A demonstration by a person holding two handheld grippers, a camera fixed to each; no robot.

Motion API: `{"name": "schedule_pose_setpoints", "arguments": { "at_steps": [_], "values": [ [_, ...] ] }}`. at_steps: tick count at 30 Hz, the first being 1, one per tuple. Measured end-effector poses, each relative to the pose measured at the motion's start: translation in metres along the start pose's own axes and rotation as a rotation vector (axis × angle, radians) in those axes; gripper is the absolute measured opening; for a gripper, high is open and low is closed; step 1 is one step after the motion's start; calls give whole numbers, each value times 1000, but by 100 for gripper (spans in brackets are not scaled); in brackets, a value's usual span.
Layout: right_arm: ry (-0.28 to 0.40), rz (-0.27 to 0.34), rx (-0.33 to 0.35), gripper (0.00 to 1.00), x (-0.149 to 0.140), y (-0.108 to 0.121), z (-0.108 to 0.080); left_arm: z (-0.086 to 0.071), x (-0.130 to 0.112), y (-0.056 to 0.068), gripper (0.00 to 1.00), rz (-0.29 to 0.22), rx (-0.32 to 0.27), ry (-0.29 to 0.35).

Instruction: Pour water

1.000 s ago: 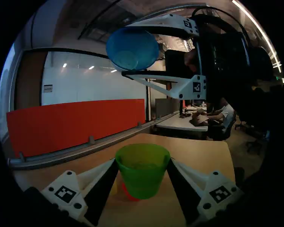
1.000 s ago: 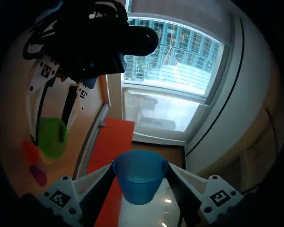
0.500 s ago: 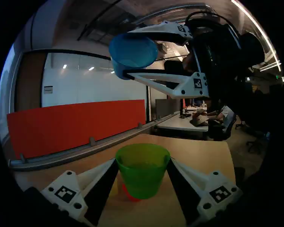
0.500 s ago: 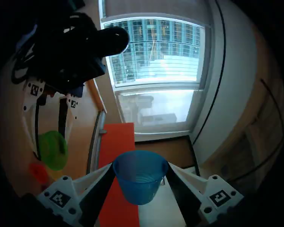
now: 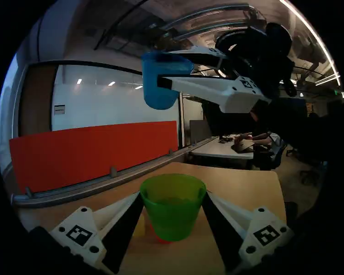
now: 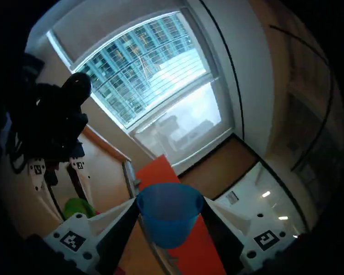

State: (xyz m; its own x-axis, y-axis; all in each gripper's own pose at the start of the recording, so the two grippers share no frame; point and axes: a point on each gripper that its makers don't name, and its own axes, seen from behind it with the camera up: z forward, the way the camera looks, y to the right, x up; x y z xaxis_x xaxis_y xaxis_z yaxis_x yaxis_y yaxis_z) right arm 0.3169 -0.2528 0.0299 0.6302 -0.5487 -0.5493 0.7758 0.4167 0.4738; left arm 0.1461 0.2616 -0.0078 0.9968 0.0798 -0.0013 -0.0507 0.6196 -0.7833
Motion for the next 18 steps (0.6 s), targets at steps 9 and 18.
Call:
{"name": "schedule_pose_setpoints", "arguments": {
  "at_steps": [9,18],
  "values": [
    [18,356,37,92,4,-13,-7,0,1,0,86,5,1,1],
    [24,667,69,92,7,-19,-9,0,2,-2,86,11,6,0]
  ]
}}
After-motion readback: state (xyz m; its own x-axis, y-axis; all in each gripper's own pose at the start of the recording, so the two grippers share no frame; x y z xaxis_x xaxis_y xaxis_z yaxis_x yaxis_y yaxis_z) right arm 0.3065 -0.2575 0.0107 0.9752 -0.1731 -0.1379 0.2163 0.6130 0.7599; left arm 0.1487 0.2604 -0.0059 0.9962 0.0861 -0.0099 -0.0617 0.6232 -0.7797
